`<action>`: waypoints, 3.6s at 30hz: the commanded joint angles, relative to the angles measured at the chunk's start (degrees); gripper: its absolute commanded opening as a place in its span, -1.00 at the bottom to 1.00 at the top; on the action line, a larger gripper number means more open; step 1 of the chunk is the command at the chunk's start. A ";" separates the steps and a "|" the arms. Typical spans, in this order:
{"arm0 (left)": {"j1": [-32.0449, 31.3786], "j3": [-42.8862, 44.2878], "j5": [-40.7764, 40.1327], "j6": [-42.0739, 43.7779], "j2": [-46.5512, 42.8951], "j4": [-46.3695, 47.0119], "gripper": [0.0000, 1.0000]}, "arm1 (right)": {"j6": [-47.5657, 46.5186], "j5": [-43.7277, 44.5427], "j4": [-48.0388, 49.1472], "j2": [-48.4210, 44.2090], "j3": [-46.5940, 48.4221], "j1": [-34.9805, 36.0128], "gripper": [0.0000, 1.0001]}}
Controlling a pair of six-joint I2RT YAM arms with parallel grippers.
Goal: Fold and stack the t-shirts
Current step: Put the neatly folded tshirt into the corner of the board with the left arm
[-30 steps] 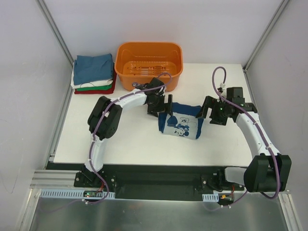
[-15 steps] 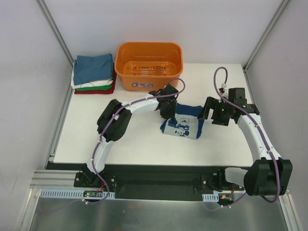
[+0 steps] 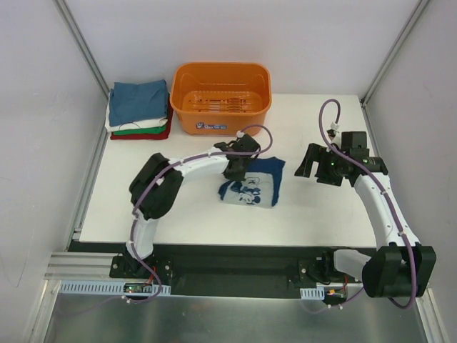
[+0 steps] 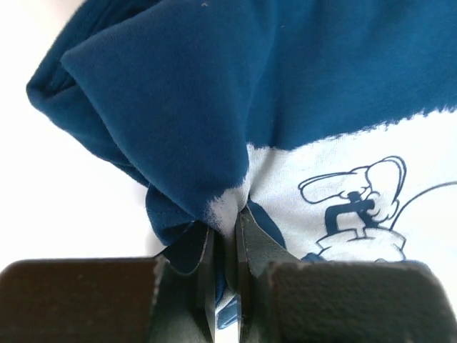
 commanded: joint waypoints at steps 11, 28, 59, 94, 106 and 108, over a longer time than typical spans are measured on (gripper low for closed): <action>16.68 -21.04 -20.41 22.56 -22.46 -1.06 -1.00 | -2.04 1.73 2.48 -2.71 -0.67 -0.37 0.93; 29.16 -7.77 -21.92 38.29 -26.06 0.09 -1.00 | -2.83 5.07 3.98 -4.82 -1.38 -0.37 0.93; 39.79 44.44 -5.49 42.53 -4.62 -12.47 -1.00 | -2.92 9.46 1.87 -2.80 -0.24 -0.37 0.93; 54.65 56.93 -6.45 15.37 14.64 -7.20 -1.00 | 0.68 13.33 -0.15 3.26 4.42 1.21 0.93; 54.83 51.92 -6.99 12.64 11.83 -6.85 0.05 | 0.07 15.62 -1.82 2.48 6.18 1.47 0.93; 54.57 50.26 -6.01 13.08 9.73 -6.76 0.44 | 0.07 15.53 -2.09 2.30 6.27 1.56 0.93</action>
